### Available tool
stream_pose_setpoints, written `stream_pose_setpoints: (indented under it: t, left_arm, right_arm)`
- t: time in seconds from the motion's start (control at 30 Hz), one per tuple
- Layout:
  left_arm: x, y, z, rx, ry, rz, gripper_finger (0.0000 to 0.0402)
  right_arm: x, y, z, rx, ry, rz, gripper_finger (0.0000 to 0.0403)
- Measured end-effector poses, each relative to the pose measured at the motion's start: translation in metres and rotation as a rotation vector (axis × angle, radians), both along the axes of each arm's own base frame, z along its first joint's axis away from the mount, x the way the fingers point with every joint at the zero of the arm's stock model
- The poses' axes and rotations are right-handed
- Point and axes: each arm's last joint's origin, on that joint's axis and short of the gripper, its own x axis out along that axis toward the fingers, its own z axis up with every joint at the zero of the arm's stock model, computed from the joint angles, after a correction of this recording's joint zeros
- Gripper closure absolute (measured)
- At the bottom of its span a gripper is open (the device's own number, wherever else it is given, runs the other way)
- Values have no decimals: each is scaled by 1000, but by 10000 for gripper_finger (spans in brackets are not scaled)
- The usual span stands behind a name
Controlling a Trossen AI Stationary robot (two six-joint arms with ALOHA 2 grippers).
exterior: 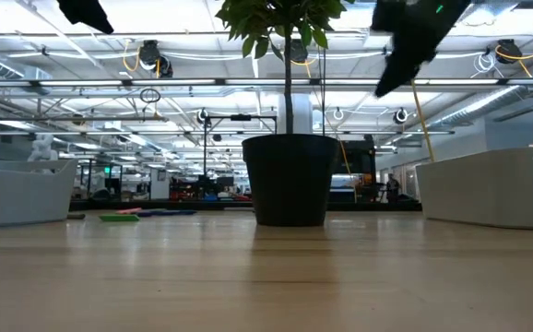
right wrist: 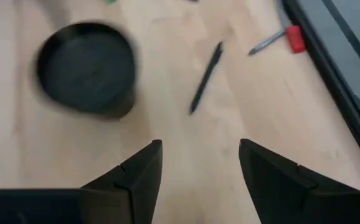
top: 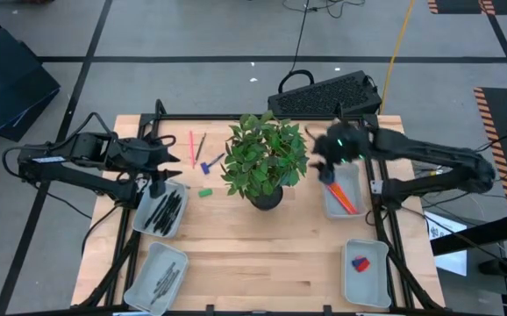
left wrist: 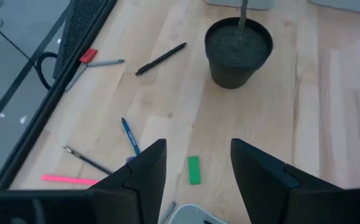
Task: Sort crayons/erasers/pens/pencils in bins
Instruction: Put the black pen into the top left gray bin
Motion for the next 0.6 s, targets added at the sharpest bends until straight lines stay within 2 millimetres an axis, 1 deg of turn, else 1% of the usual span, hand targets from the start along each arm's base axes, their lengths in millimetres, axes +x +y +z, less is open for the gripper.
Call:
stream_pose_setpoints:
  t: [0.13,0.23,0.3,0.43,0.53,0.6]
  left_arm:
    - [0,0,0,-63,-17,62,220]
    - [0,0,0,-127,-30,104,220]
    - [1,-1,0,-150,-33,125,220]
    - [2,-1,-1,-222,-51,197,220]
    - [5,-1,0,-305,-78,278,220]
    - [6,-1,-1,-330,-81,304,220]
  right_arm:
    - [15,-42,-31,43,-90,-14,199]
    - [23,-68,-56,76,-158,-19,200]
    - [29,-82,-73,91,-162,-21,200]
    - [47,-97,-102,122,-132,-30,200]
    - [57,-101,-123,151,-93,-26,200]
    - [62,-101,-135,162,-76,-18,200]
